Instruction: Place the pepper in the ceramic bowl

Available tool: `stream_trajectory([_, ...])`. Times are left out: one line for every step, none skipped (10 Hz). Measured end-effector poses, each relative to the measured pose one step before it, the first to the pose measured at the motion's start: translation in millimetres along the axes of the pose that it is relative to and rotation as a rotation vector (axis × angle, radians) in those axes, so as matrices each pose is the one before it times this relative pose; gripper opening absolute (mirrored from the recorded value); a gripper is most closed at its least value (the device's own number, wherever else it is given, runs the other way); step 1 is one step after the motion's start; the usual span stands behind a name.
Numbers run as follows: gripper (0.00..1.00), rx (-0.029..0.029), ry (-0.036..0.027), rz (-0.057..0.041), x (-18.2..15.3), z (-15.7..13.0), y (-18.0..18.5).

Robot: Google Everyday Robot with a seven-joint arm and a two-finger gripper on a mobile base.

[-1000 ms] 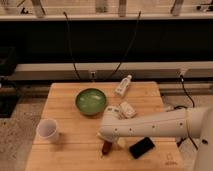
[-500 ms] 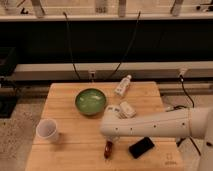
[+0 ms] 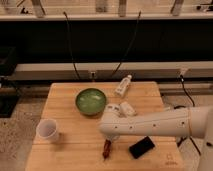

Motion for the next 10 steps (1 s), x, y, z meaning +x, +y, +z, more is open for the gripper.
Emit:
stream_trajectory([0.0, 0.00128, 0.00158, 0.00036, 3.94, -5.75, -1.53])
stream_trajectory([0.0, 0.00094, 0.00149, -0.00065, 2.72, -1.92, -1.92])
stream_trajectory([0.0, 0.00102, 0.00127, -0.00335, -0.34, -1.05, -2.29])
stream_trajectory([0.0, 0.00238, 0.00121, 0.00125, 1.21, -1.76, -2.24])
stream_trajectory([0.0, 0.00218, 0.00705, -0.00015, 6.59, -3.37, -3.65])
stream_trajectory([0.0, 0.00225, 0.00241, -0.00087, 3.58, -2.0, -3.67])
stream_trajectory([0.0, -0.00062, 0.00058, -0.00202, 1.65, -0.83, -3.1])
stream_trajectory([0.0, -0.00063, 0.00216, -0.00078, 2.94, -1.44, -4.14])
stream_trajectory([0.0, -0.00026, 0.00349, 0.00034, 2.76, -1.31, -1.84])
stream_trajectory([0.0, 0.00046, 0.00496, -0.00074, 3.55, -1.61, -3.14])
